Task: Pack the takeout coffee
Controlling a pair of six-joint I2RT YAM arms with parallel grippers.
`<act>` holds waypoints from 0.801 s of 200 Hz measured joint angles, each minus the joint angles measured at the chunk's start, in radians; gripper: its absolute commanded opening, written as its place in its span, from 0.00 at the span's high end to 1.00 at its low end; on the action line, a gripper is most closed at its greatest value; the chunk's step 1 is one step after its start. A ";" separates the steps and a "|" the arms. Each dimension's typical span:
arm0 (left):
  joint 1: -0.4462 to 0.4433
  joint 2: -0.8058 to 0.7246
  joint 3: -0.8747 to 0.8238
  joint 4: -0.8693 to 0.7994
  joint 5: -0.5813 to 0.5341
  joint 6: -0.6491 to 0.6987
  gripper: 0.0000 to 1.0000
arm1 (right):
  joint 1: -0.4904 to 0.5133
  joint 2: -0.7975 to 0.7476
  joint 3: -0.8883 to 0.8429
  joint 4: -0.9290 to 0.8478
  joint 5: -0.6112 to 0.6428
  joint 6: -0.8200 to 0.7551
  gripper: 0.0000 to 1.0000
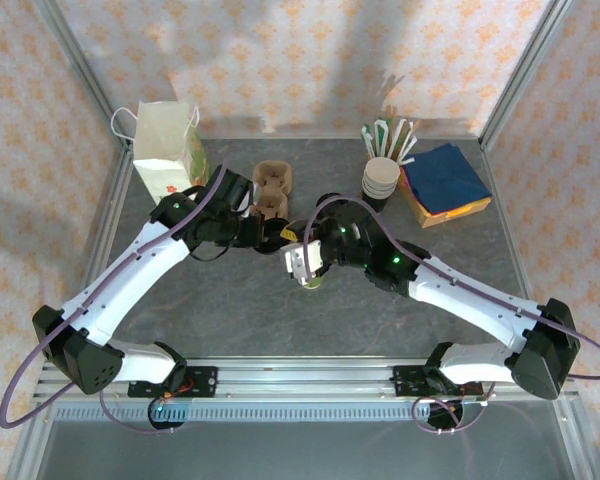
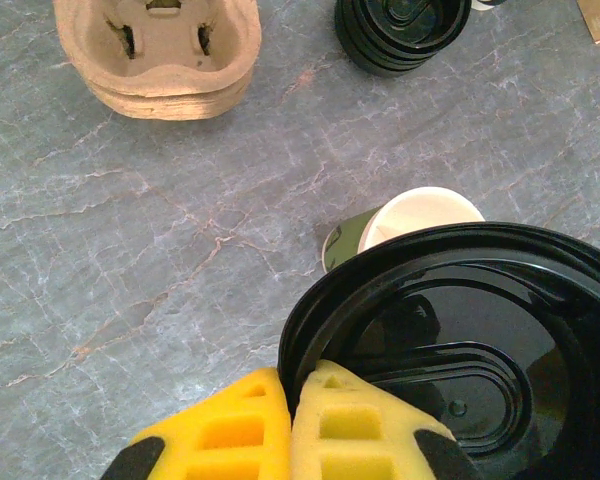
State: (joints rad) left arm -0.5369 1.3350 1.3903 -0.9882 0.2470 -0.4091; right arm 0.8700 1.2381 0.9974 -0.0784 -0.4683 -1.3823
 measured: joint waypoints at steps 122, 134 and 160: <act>0.002 -0.005 0.000 0.003 0.003 0.018 1.00 | 0.026 0.008 0.004 -0.030 0.080 -0.029 0.79; 0.003 -0.011 0.000 0.005 0.005 0.018 1.00 | 0.027 0.008 0.004 -0.027 0.085 -0.029 0.77; 0.003 -0.019 0.000 0.011 0.005 0.018 1.00 | 0.028 0.008 0.001 -0.011 0.102 -0.024 0.80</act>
State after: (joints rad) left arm -0.5335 1.3155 1.3903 -0.9768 0.2520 -0.3908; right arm 0.8982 1.2457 0.9981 -0.0898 -0.3664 -1.4067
